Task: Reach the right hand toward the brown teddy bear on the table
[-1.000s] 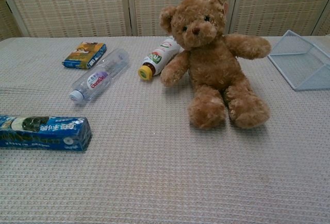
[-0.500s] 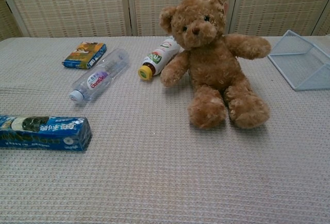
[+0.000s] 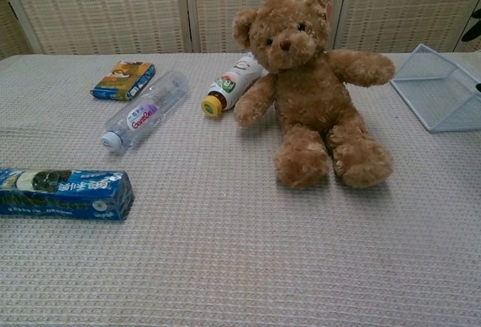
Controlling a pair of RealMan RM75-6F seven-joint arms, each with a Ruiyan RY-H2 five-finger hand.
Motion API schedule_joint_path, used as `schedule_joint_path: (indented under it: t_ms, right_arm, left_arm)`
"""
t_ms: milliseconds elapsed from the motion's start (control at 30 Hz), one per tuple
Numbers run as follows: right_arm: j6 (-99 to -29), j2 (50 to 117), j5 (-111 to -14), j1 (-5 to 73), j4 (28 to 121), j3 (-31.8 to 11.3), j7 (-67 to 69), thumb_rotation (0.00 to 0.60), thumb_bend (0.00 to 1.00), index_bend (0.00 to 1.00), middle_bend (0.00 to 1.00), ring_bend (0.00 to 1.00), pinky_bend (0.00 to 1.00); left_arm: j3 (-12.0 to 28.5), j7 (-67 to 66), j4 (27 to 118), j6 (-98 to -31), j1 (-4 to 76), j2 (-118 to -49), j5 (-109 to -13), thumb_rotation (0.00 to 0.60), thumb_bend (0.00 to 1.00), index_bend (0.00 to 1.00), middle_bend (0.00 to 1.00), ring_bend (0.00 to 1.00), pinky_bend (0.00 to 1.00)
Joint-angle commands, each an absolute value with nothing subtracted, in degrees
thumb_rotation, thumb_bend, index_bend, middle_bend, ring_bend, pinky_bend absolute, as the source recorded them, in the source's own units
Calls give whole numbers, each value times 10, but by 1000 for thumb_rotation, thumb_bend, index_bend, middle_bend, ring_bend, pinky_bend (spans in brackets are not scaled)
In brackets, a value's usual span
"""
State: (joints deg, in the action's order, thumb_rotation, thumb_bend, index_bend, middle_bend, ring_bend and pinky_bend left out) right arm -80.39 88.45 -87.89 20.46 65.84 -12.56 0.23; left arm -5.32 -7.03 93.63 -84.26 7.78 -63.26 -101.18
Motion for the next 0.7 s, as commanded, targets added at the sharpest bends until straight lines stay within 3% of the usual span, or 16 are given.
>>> schedule_joint_path:
  t_ms: [33, 700]
  right_arm:
    - [-769, 921, -864, 242, 621, -144, -21, 600, 205, 309, 110, 18, 289]
    - [-724, 1051, -832, 352, 449, -165, -50, 600, 205, 311, 111, 18, 289]
  left_arm:
    - [-55, -70, 938, -841, 78, -631, -1012, 600, 382, 320, 420, 423, 668]
    - [-55, -57, 938, -845, 77, -628, -1012, 600, 383, 321, 421, 423, 668]
